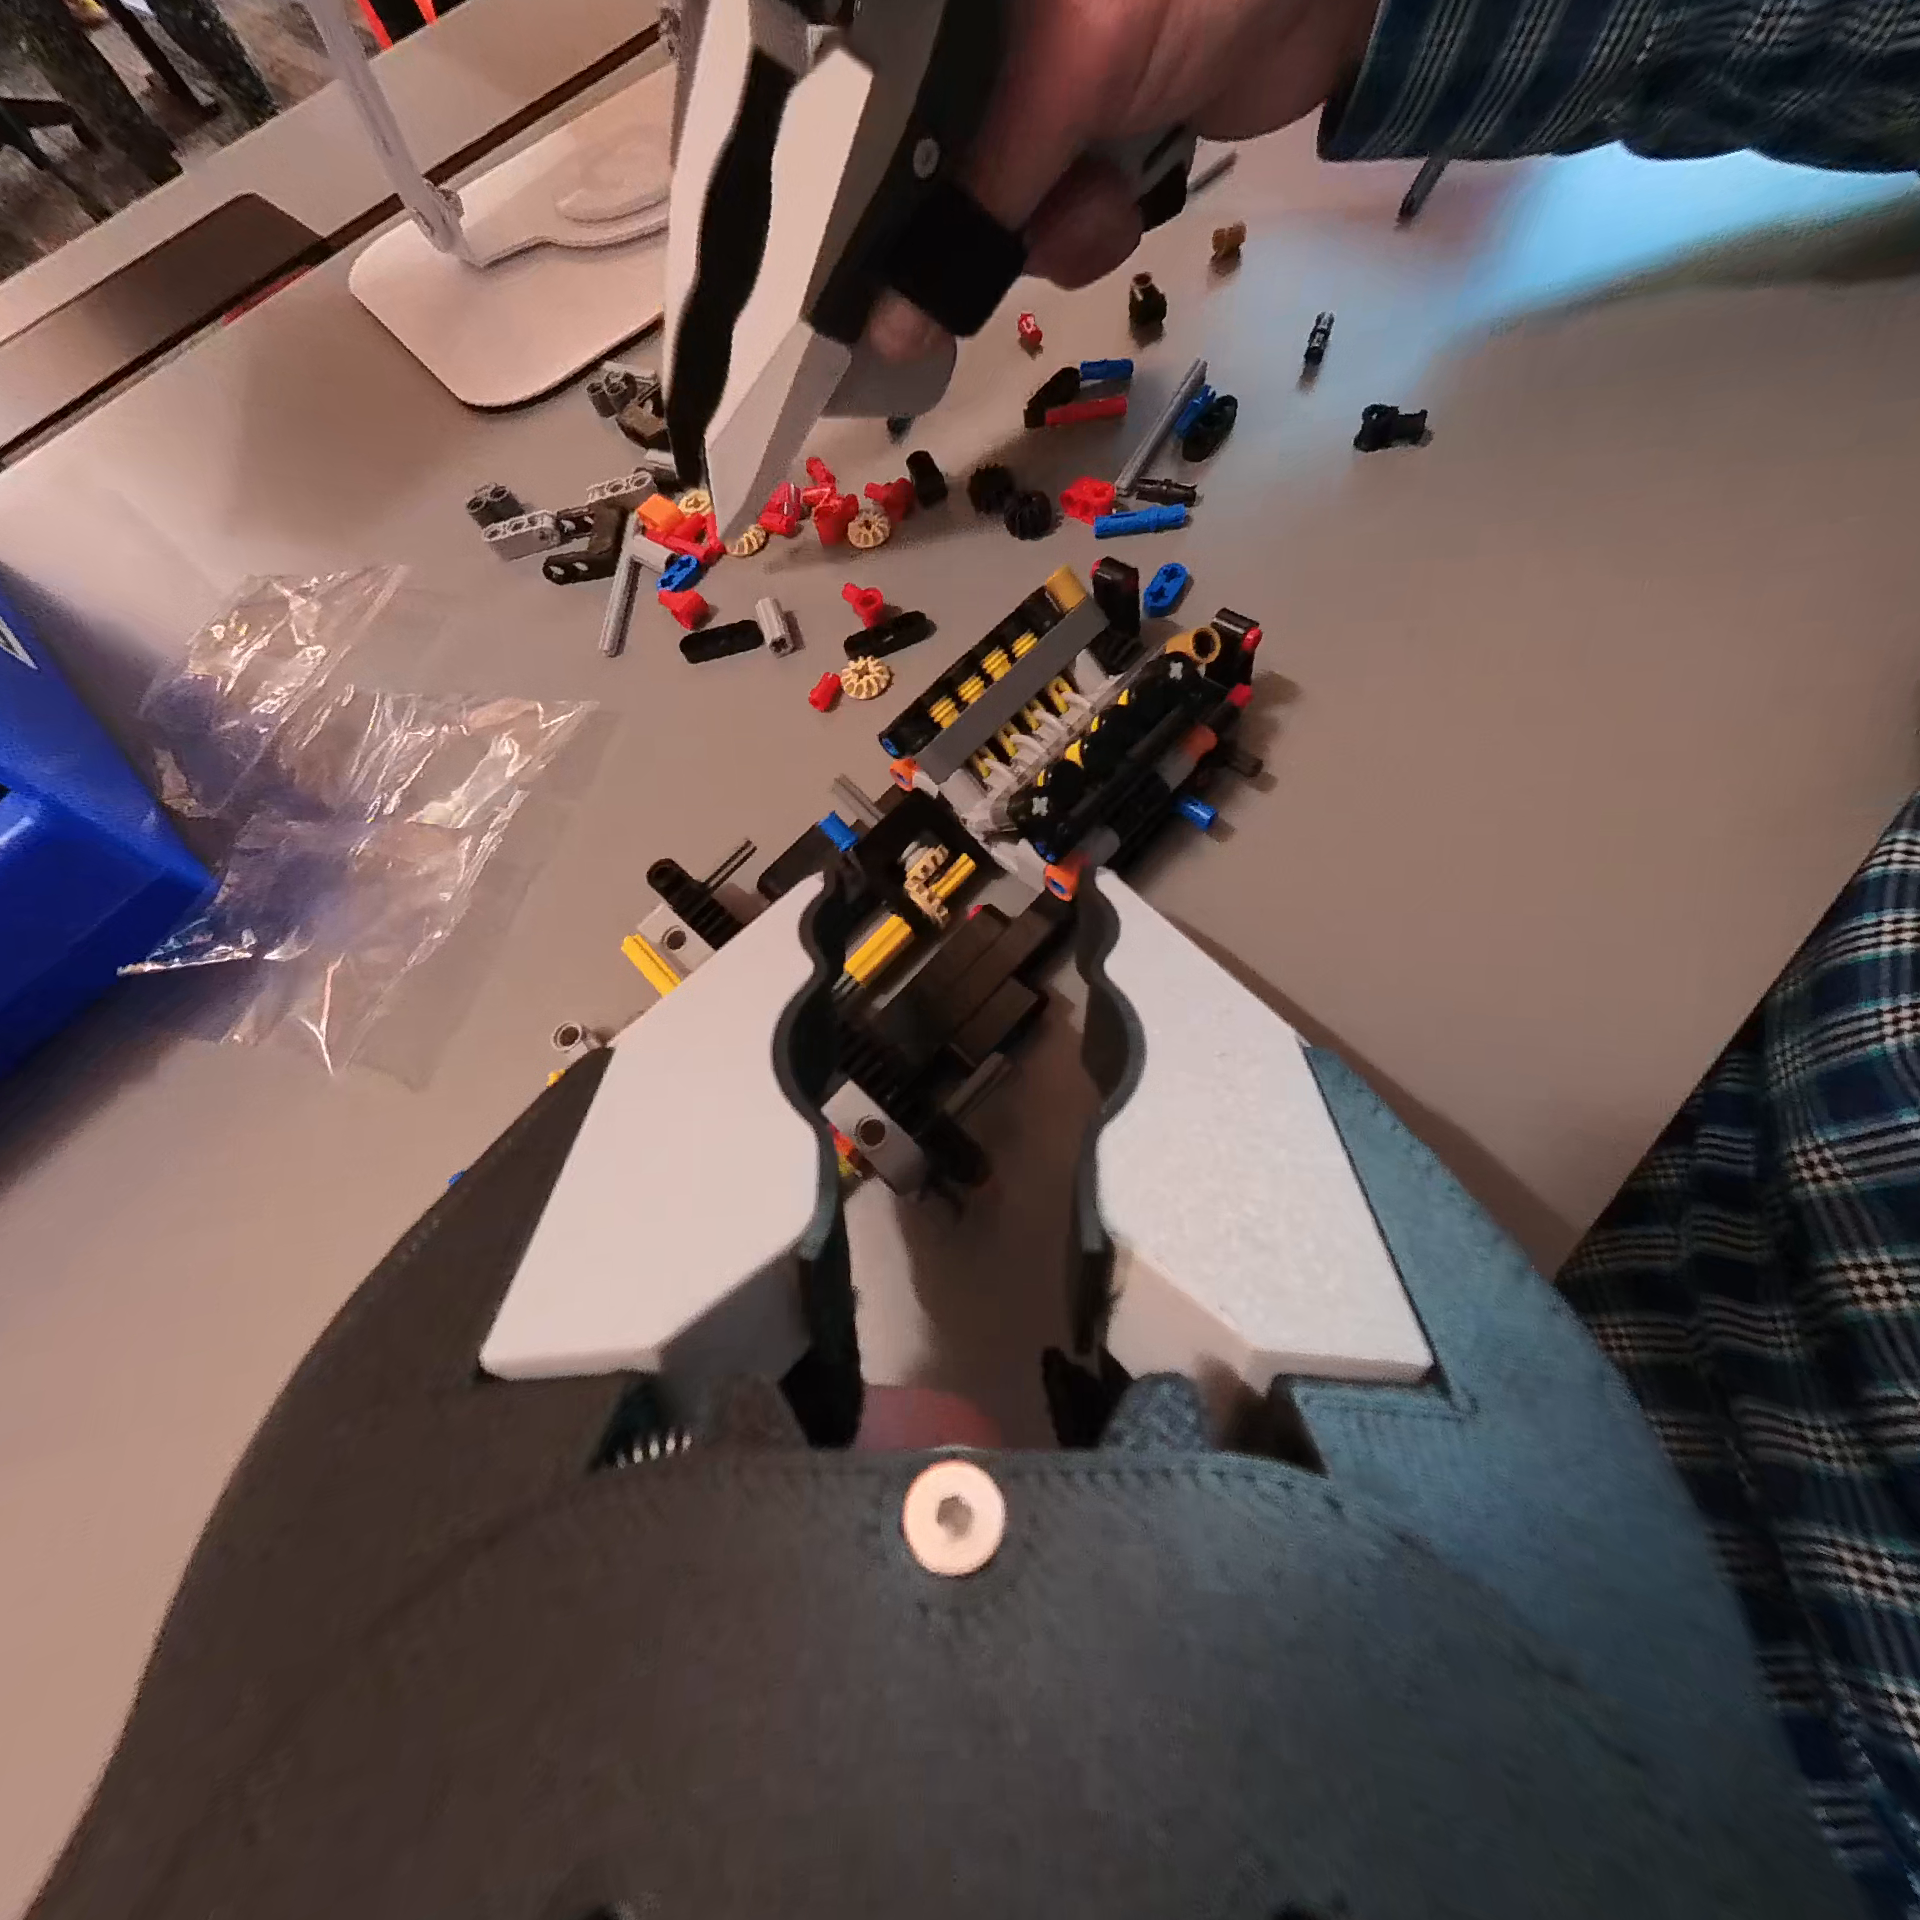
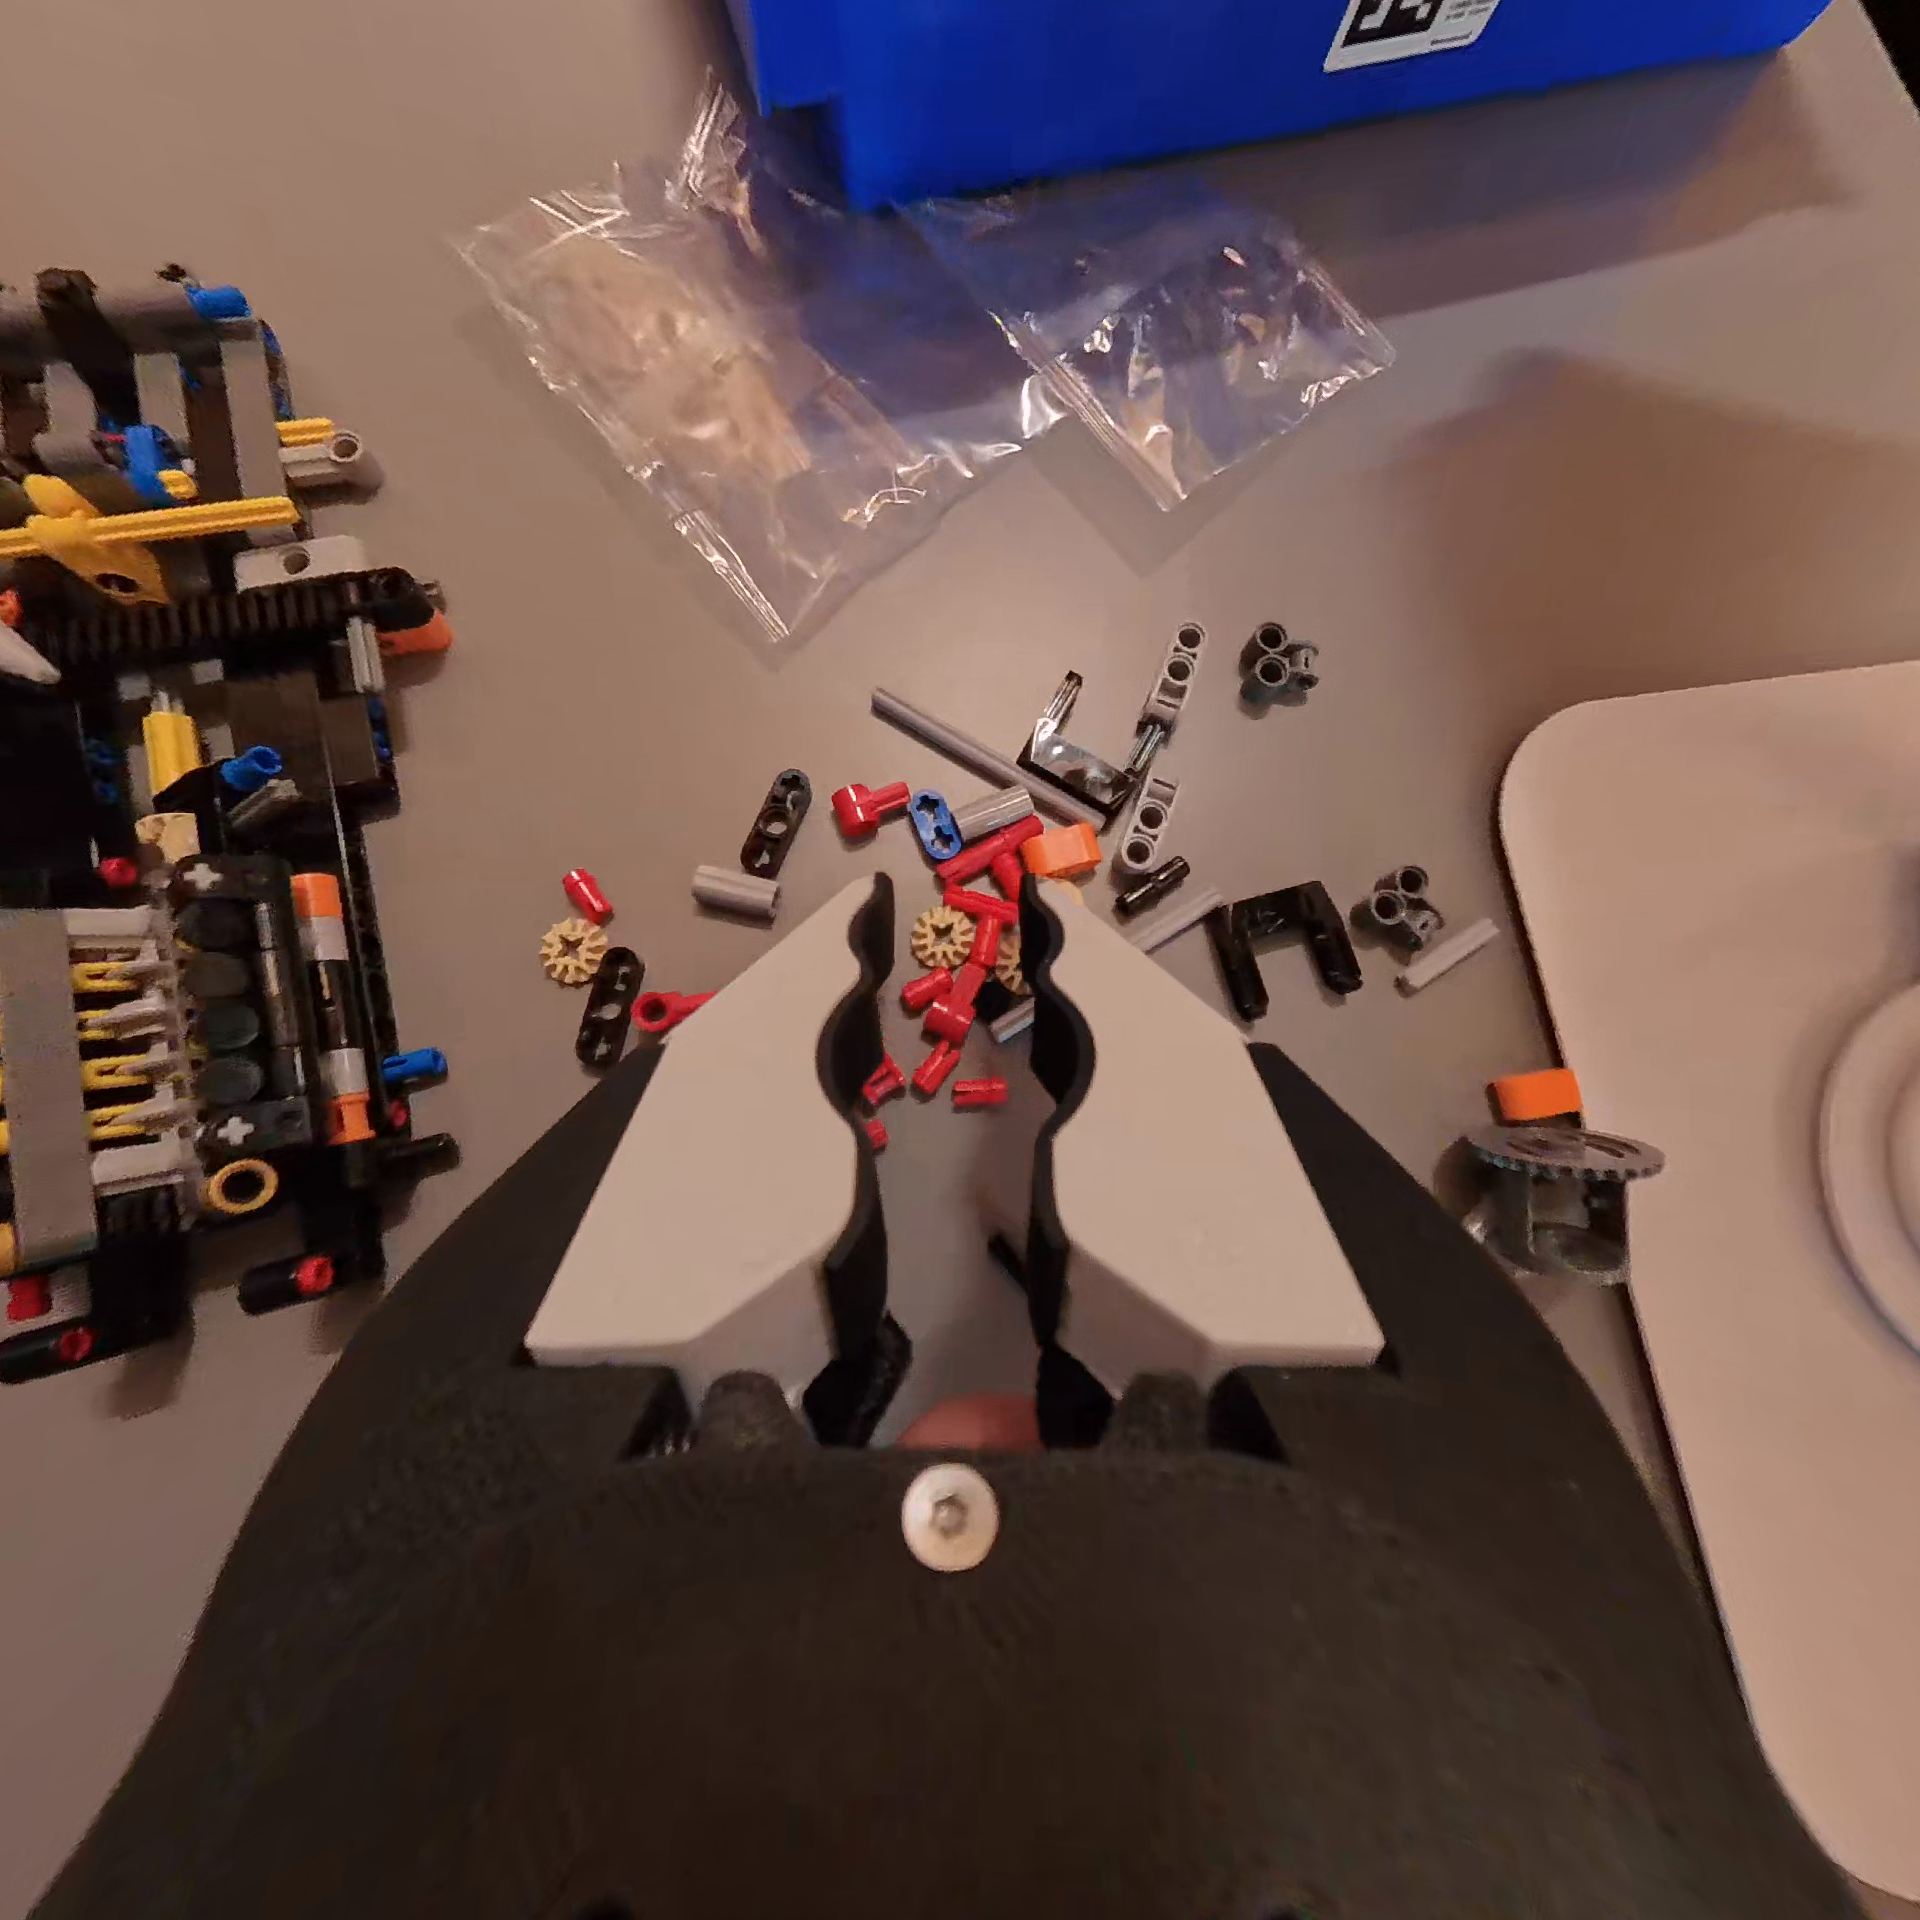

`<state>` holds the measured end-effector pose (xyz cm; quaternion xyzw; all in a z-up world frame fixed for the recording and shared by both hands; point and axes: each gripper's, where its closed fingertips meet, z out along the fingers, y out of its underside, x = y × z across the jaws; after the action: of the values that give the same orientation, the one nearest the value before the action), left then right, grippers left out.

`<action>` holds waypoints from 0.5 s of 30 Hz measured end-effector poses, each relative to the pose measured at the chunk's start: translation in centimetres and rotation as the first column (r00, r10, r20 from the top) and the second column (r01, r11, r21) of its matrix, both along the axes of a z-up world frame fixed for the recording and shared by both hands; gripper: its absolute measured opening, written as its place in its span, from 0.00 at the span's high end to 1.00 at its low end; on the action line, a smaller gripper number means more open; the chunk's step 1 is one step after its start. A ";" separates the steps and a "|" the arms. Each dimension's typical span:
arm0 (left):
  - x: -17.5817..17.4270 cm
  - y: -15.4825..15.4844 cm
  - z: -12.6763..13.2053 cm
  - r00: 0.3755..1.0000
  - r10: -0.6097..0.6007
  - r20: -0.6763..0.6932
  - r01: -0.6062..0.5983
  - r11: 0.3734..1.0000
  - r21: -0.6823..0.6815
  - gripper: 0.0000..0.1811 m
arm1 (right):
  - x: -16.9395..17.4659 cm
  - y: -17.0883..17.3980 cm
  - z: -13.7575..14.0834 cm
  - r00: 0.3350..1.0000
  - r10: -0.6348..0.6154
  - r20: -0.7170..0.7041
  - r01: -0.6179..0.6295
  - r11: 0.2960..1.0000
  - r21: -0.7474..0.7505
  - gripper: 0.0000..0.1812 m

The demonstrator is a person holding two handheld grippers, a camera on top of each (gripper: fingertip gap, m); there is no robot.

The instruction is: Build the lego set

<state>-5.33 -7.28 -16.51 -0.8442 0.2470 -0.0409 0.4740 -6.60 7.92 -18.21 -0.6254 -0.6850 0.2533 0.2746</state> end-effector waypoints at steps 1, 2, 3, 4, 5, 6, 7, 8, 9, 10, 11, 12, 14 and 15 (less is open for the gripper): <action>0.0 0.0 0.0 1.000 0.000 0.005 0.000 1.000 0.000 0.77 | -0.1 0.0 -0.2 1.000 -0.004 0.007 0.004 1.000 -0.002 0.88; -0.1 0.0 0.1 1.000 0.000 0.007 0.000 1.000 0.001 0.77 | -0.2 0.1 -0.5 1.000 -0.009 0.016 0.009 1.000 -0.011 0.88; -0.1 0.0 0.1 1.000 0.001 0.008 -0.001 1.000 0.001 0.77 | -0.2 0.1 -0.7 1.000 -0.017 0.026 0.017 1.000 -0.017 0.89; -0.1 0.0 0.1 1.000 0.001 0.009 -0.001 1.000 0.001 0.77 | -0.2 0.1 -0.7 0.999 -0.019 0.026 0.020 1.000 -0.020 0.90; -0.2 -0.1 0.1 1.000 0.002 0.010 -0.002 1.000 0.001 0.77 | -0.3 0.2 -0.7 0.999 -0.022 0.027 0.022 0.999 -0.023 0.90; -0.2 -0.1 0.1 1.000 0.003 0.011 -0.003 1.000 0.002 0.76 | -0.3 0.1 -0.8 0.999 -0.018 0.032 0.019 0.999 -0.026 0.91; -0.2 -0.1 0.1 1.000 0.003 0.013 -0.003 1.000 0.002 0.76 | -0.3 -0.1 -0.9 0.999 -0.001 0.039 0.002 1.000 -0.026 0.91; -0.2 -0.1 0.1 1.000 0.003 0.014 -0.003 1.000 0.002 0.76 | -0.2 -0.4 -1.0 0.999 0.021 0.044 -0.020 1.000 -0.020 0.92; -0.2 0.0 0.1 1.000 0.003 0.014 -0.003 1.000 0.001 0.76 | -0.2 -0.7 -1.1 0.998 0.043 0.045 -0.042 0.999 -0.013 0.95; -0.2 0.0 0.1 1.000 0.003 0.013 -0.003 1.000 0.000 0.76 | 0.0 -1.0 -1.1 0.996 0.070 0.046 -0.070 0.998 -0.007 0.96; -0.3 0.0 0.1 1.000 0.004 0.014 -0.004 1.000 0.001 0.76 | 0.2 -1.3 -1.1 0.994 0.101 0.047 -0.101 0.995 0.001 0.98; -0.3 0.0 0.1 1.000 0.004 0.015 -0.004 1.000 0.001 0.76 | 0.4 -1.5 -1.1 0.991 0.121 0.054 -0.122 0.993 0.008 0.99; -0.3 0.0 0.1 1.000 0.004 0.017 -0.004 1.000 0.001 0.76 | 1.2 -1.8 -1.1 0.984 0.159 0.079 -0.160 0.987 0.004 0.96; -0.3 0.0 0.1 1.000 0.003 0.017 -0.003 1.000 0.001 0.76 | 1.4 -1.6 -0.9 0.984 0.160 0.076 -0.161 0.987 0.016 0.94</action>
<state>-5.59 -7.27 -16.40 -0.8441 0.2416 -0.0472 0.4764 -5.20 6.30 -19.07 -0.5741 -0.7457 0.2437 0.2346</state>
